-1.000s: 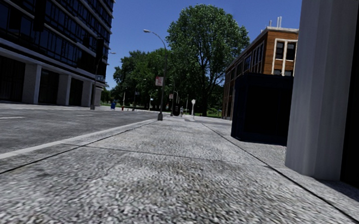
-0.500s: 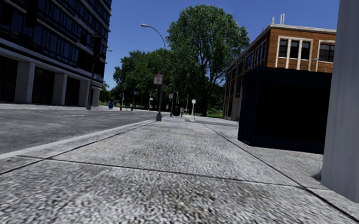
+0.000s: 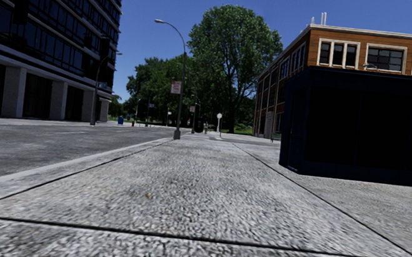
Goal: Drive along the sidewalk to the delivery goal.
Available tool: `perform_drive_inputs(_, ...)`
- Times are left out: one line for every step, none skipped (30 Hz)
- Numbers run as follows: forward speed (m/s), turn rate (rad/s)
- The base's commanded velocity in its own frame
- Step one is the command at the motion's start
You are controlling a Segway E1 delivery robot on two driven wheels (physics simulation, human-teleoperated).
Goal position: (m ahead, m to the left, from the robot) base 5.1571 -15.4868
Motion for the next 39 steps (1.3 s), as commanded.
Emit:
perform_drive_inputs(2.00,-0.32)
perform_drive_inputs(2.00,-0.37)
perform_drive_inputs(2.00,-0.43)
perform_drive_inputs(2.00,-0.43)
perform_drive_inputs(2.00,-0.46)
perform_drive_inputs(2.00,-0.47)
perform_drive_inputs(2.00,-0.49)
perform_drive_inputs(2.00,-0.54)
perform_drive_inputs(2.00,-0.54)
perform_drive_inputs(2.00,-0.56)
perform_drive_inputs(2.00,-0.56)
perform_drive_inputs(2.00,-0.57)
perform_drive_inputs(2.00,-0.57)
perform_drive_inputs(2.00,-0.57)
perform_drive_inputs(2.00,-0.57)
perform_drive_inputs(2.00,-0.57)
perform_drive_inputs(2.00,-0.57)
perform_drive_inputs(2.00,-0.57)
perform_drive_inputs(2.00,-0.57)
perform_drive_inputs(2.00,-0.57)
perform_drive_inputs(2.00,-0.59)
perform_drive_inputs(2.00,-0.62)
perform_drive_inputs(2.00,-0.62)
perform_drive_inputs(2.00,-0.62)
perform_drive_inputs(2.00,-0.62)
perform_drive_inputs(2.00,-0.62)
perform_drive_inputs(2.00,-0.62)
perform_drive_inputs(2.00,-0.62)
perform_drive_inputs(2.00,-0.62)
perform_drive_inputs(2.00,-0.62)
perform_drive_inputs(2.00,-0.62)
perform_drive_inputs(2.00,-0.62)
perform_drive_inputs(2.00,-0.62)
perform_drive_inputs(2.00,-0.62)
perform_drive_inputs(2.00,-0.62)
perform_drive_inputs(2.00,-0.62)
perform_drive_inputs(2.00,-0.62)
perform_drive_inputs(2.00,-0.62)
perform_drive_inputs(2.00,-0.62)
